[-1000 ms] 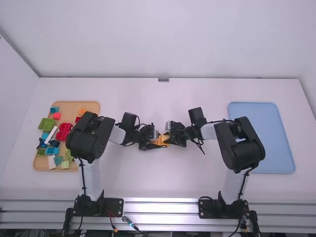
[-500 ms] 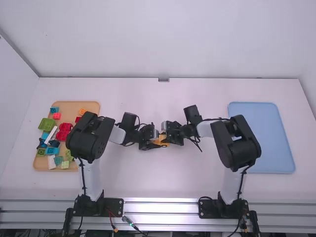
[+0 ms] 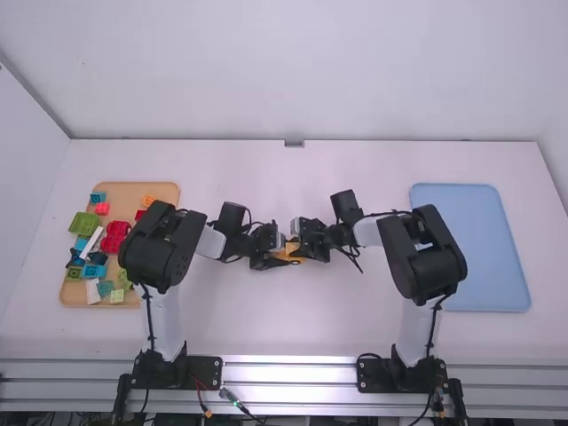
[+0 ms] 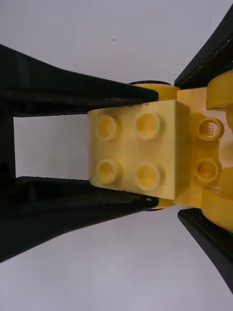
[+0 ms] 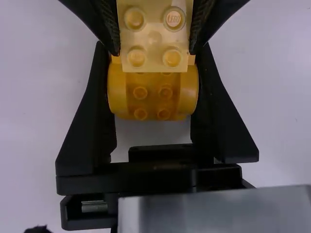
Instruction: Assemble lego blocks to make yellow taxi
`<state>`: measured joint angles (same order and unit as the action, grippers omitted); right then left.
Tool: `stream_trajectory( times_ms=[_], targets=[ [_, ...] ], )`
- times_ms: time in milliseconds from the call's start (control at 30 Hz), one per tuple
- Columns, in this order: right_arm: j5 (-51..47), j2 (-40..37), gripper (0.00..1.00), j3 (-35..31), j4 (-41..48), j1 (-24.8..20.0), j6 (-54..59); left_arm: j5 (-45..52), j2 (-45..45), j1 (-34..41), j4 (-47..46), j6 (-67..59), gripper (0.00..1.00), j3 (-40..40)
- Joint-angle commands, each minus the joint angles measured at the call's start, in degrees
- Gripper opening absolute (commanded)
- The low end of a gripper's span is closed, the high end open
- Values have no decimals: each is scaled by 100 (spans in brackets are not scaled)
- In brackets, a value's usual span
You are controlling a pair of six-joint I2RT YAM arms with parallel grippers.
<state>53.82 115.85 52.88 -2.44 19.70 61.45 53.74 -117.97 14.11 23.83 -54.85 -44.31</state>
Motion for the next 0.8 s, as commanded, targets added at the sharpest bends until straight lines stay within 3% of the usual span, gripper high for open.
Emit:
stream_trajectory(
  times_ms=[0, 67, 133, 167, 200, 267, 467, 733, 767],
  targets=[
    [-162, 149, 2, 72, 31, -59, 9, 81, -90, -7, -42, 46, 52, -42],
    [-188, 149, 7, 72, 37, -59, 4, 79, -90, 15, -42, 42, 52, -42],
    [-179, 149, 21, 72, 46, -59, 4, 81, -90, 17, -42, 42, 52, -42],
    [-179, 149, 21, 72, 46, -59, 4, 81, -90, 17, -42, 42, 52, -42],
    [-177, 149, 33, 72, 52, -57, 7, 79, -90, -4, -44, 42, 52, -44],
    [-140, 149, 43, 74, 57, -59, 7, 79, -90, 15, -44, 42, 52, -42],
    [-72, -33, 56, 74, 173, -57, -22, 76, -90, 20, -44, 44, 52, -42],
    [643, -581, 58, 74, 555, -136, 439, 76, -90, -4, -44, 42, 52, -42],
    [704, -616, 62, 74, 551, -146, 461, 81, -90, 11, -44, 44, 52, -42]
  ],
)
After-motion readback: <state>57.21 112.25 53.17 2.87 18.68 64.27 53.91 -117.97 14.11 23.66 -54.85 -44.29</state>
